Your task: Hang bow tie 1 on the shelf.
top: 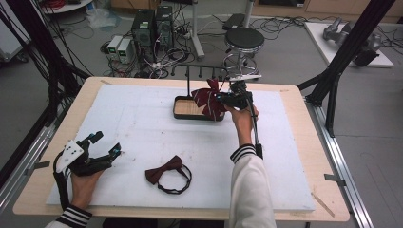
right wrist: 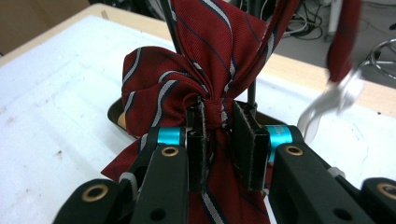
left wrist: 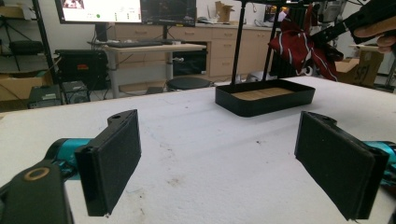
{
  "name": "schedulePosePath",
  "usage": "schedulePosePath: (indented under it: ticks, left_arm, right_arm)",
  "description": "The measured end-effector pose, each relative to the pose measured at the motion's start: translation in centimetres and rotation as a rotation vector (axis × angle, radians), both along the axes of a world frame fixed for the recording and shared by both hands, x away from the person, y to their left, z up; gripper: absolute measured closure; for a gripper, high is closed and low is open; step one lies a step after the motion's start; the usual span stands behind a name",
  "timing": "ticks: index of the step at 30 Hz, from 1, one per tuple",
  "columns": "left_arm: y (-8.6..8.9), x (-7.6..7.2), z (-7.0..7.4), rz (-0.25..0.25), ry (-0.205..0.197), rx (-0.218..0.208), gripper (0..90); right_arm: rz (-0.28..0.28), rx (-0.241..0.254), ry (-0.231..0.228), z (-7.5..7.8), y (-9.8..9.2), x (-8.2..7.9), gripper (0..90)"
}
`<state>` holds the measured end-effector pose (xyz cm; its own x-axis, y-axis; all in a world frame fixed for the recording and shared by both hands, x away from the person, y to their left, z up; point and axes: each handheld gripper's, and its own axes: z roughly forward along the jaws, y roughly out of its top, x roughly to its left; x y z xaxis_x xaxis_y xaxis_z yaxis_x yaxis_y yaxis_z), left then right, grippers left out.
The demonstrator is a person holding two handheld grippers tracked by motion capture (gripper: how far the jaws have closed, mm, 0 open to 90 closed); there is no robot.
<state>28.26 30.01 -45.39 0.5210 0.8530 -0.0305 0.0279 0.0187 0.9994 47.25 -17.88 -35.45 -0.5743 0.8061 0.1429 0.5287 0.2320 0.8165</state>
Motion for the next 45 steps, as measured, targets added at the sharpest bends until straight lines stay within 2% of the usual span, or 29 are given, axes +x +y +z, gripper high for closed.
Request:
schedulePosePath:
  ticks: [5,14,15,16,17,18,19,21,22,34,41,45]
  left_arm:
    - [0.0,0.0,0.0,0.000,0.000,0.000,14.9]
    - [0.0,0.0,0.0,-0.001,0.000,-0.001,14.9]
    - [0.0,0.0,0.0,-0.001,0.000,-0.001,14.9]
    - [0.0,0.0,0.0,-0.001,0.001,0.000,14.9]
    - [0.0,0.0,0.0,-0.001,0.000,-0.001,14.9]
    - [0.0,0.0,0.0,0.000,0.001,-0.003,14.8]
    - [0.0,0.0,0.0,0.001,0.001,-0.004,14.8]
    - [0.1,0.0,0.0,-0.001,0.002,-0.008,14.8]
    - [0.1,0.0,0.0,-0.002,0.001,-0.008,14.8]
    - [0.1,0.0,0.0,-0.004,-0.001,-0.010,14.8]
    - [0.1,0.0,0.0,-0.004,0.000,-0.010,14.8]
    - [0.1,0.0,0.0,-0.002,0.002,-0.009,14.8]
  right_arm:
    - [0.008,-0.040,0.028,-0.5,0.1,0.2,76.0]
    - [0.015,-0.032,0.025,-1.0,-0.3,0.1,73.9]
    - [0.019,-0.029,0.025,-1.0,-0.2,0.1,65.2]
    - [0.020,-0.017,0.014,-1.0,-0.1,0.1,42.3]
    - [0.015,0.016,0.016,-1.0,0.1,0.1,22.9]
    - [0.007,0.043,0.038,-1.0,0.2,0.0,14.0]
    - [0.037,0.040,0.053,-1.0,0.2,-0.2,10.0]
    - [0.048,0.014,0.007,-0.9,0.3,-0.8,9.9]
    - [0.049,0.008,0.001,-0.7,0.2,-1.0,9.9]
    - [0.053,0.065,-0.100,0.8,-2.1,-3.9,9.9]
    - [0.076,0.085,-0.195,1.5,-2.6,-7.0,9.9]
    - [0.076,0.115,-0.242,1.2,-3.3,-8.8,9.9]
